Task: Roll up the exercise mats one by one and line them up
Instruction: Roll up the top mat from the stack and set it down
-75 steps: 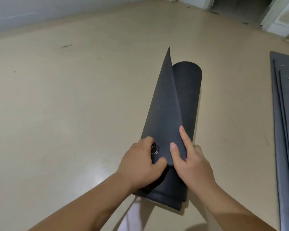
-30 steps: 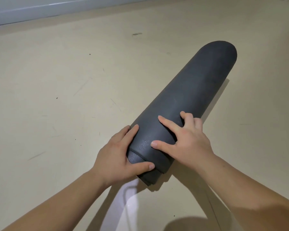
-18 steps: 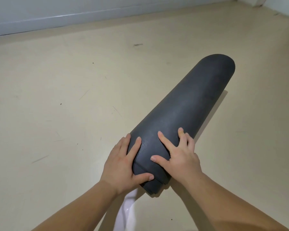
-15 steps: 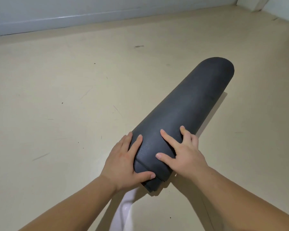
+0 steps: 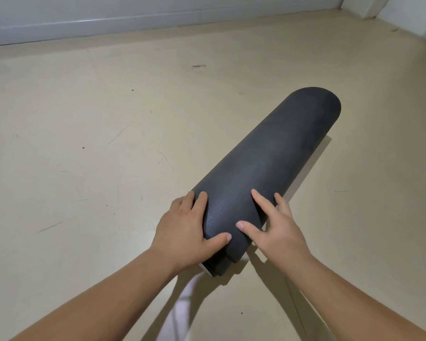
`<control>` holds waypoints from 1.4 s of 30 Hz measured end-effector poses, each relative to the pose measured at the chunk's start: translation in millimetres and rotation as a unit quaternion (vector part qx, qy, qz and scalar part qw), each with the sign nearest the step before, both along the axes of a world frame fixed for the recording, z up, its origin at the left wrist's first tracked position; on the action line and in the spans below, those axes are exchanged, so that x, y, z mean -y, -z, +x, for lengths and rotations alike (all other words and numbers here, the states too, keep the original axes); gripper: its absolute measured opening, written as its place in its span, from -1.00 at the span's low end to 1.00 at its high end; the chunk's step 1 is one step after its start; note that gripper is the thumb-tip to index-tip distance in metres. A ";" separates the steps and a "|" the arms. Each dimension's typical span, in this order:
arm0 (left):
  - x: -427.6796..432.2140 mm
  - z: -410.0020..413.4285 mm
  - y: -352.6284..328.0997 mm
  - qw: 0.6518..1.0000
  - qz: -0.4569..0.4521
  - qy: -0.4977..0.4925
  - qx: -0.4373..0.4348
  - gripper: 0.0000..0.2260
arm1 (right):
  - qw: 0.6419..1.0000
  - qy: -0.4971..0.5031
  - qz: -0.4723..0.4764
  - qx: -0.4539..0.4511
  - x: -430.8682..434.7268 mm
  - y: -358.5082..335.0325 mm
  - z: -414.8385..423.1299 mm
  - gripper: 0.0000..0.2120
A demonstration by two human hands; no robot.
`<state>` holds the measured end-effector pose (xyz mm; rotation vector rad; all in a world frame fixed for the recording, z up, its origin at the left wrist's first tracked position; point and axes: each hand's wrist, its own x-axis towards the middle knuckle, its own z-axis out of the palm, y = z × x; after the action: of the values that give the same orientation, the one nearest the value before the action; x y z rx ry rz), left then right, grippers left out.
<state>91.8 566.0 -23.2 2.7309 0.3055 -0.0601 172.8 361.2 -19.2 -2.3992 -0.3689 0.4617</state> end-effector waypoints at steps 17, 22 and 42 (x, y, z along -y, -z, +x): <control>-60.5 10.6 12.6 0.999 -0.029 -0.003 -0.039 0.01 | 0.970 -0.085 -0.178 0.142 -90.7 -1.7 26.8 -0.32; -50.7 5.8 32.0 0.999 -0.005 -0.015 -0.045 0.01 | 0.963 -0.101 -0.219 0.120 -87.7 10.4 18.6 -0.29; -14.4 23.1 -35.9 0.996 0.015 0.063 0.063 -0.32 | 0.991 -0.053 -0.090 0.088 -35.3 -31.5 19.2 -0.46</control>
<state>114.9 580.4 12.8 2.7661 0.0993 0.0835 192.0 396.5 12.3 -2.6141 -0.5564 0.3433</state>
